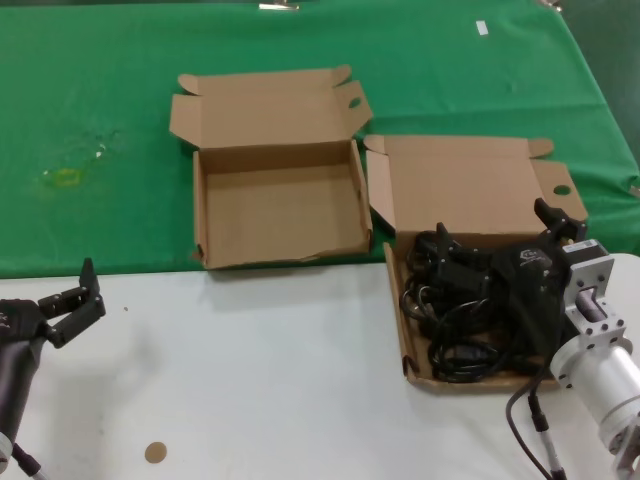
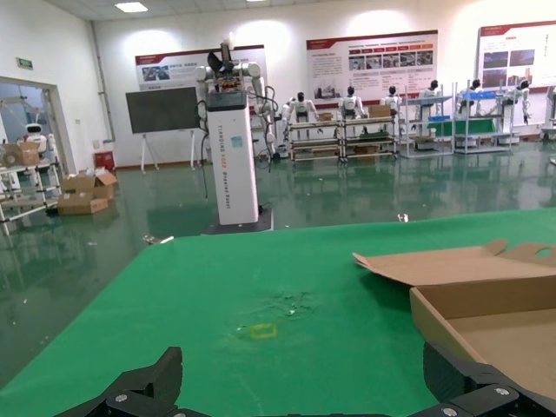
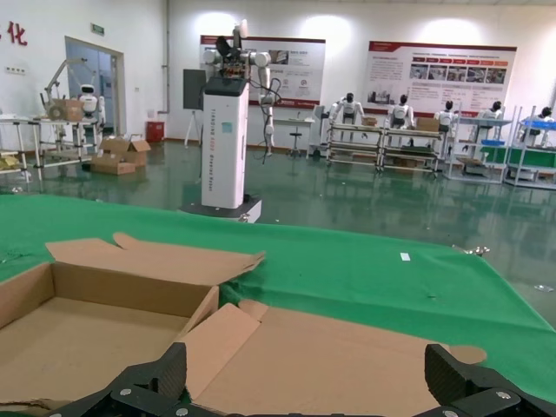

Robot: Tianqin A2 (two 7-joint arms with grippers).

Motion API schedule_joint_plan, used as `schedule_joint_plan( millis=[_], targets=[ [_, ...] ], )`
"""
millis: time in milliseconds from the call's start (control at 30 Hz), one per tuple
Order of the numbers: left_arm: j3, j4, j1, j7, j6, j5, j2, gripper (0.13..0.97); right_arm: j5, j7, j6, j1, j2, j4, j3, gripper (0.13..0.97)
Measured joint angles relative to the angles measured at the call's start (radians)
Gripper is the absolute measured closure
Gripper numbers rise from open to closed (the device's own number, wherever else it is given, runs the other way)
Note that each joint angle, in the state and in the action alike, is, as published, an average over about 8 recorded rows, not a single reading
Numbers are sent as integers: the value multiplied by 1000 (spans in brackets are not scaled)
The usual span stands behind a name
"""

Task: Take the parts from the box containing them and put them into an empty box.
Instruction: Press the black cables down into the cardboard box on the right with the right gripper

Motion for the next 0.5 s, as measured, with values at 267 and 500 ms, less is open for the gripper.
schedule_joint_plan(
  millis=[267, 500],
  targets=[
    [0, 0, 0, 0, 0, 0, 0, 132, 0, 0, 0, 0, 0, 0, 0, 129],
    [0, 0, 0, 0, 0, 0, 0, 132, 0, 0, 0, 0, 0, 0, 0, 129]
  ],
)
